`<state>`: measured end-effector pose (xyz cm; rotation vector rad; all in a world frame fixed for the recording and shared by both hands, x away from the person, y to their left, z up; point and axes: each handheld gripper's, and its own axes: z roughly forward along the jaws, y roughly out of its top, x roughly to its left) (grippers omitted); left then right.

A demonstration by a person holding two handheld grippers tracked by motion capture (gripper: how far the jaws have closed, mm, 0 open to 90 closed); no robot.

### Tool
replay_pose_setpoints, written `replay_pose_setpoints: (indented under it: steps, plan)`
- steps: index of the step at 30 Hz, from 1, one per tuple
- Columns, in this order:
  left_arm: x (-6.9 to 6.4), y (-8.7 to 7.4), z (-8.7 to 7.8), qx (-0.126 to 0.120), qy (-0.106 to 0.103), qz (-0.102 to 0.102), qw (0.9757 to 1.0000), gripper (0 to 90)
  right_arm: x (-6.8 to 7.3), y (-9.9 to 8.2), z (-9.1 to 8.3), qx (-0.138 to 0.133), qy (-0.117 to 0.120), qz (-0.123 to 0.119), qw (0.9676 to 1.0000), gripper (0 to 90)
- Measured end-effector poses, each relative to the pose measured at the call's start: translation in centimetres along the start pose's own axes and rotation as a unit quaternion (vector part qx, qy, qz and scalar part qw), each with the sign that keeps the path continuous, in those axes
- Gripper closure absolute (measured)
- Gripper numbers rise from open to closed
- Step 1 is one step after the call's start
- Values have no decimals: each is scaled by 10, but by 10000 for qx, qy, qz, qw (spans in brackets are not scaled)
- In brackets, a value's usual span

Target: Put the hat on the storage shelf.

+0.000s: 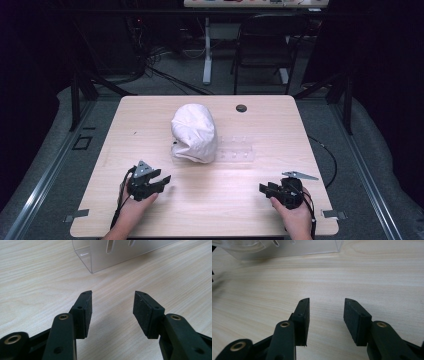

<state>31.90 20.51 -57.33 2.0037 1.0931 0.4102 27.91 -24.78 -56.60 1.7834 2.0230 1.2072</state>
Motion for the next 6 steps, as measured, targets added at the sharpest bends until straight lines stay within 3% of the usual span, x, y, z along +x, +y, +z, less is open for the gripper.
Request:
replay_pose_setpoints:
  steps: [3, 6]
  plan:
    - [-3, 0, 1, 12, -87, 56, 9999, 504, 1, -3, 0, -98, -157, -221, 9996, 539]
    - [-8, 0, 3, -7, -138, 115, 9998, 503, 0, -6, 0, -347, -371, -568, 9971, 489]
